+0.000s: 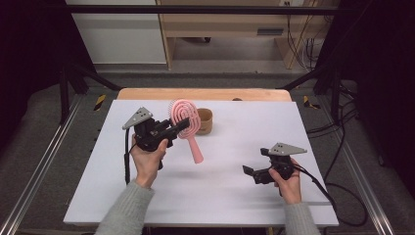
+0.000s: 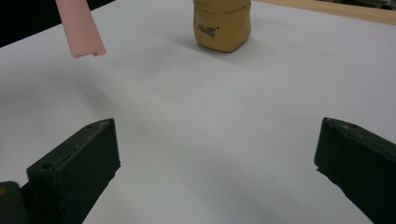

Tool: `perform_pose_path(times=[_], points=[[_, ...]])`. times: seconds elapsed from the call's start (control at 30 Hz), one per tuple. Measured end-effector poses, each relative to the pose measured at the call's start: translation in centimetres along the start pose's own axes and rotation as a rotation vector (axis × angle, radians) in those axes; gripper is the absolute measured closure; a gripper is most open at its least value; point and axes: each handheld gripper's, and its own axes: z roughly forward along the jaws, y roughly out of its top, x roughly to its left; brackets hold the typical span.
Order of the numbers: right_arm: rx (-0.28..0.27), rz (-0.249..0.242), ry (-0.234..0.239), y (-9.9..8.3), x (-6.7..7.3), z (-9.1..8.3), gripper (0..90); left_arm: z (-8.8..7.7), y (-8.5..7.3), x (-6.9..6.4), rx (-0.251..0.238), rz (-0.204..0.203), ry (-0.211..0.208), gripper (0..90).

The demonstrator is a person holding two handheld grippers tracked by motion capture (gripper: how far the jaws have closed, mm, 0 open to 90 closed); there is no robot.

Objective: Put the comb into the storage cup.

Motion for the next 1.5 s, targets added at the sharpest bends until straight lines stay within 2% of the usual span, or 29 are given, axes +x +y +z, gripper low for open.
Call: perform_pose_path(times=[0.7,1.27,1.5], points=[[0.005,0.014,-0.022,-0.9,-1.9,-1.2,0.4,-0.1,1.9,0.5,-0.016,0.013,0.013,63.2],[0.003,0.018,-0.02,-1.1,-2.2,-1.5,0.4,1.3,4.1,0.4,-0.019,0.031,0.027,63.3],[-0.002,0.014,-0.022,-1.1,-2.2,-1.5,0.4,1.9,4.8,0.7,-0.024,0.022,0.034,63.2]])
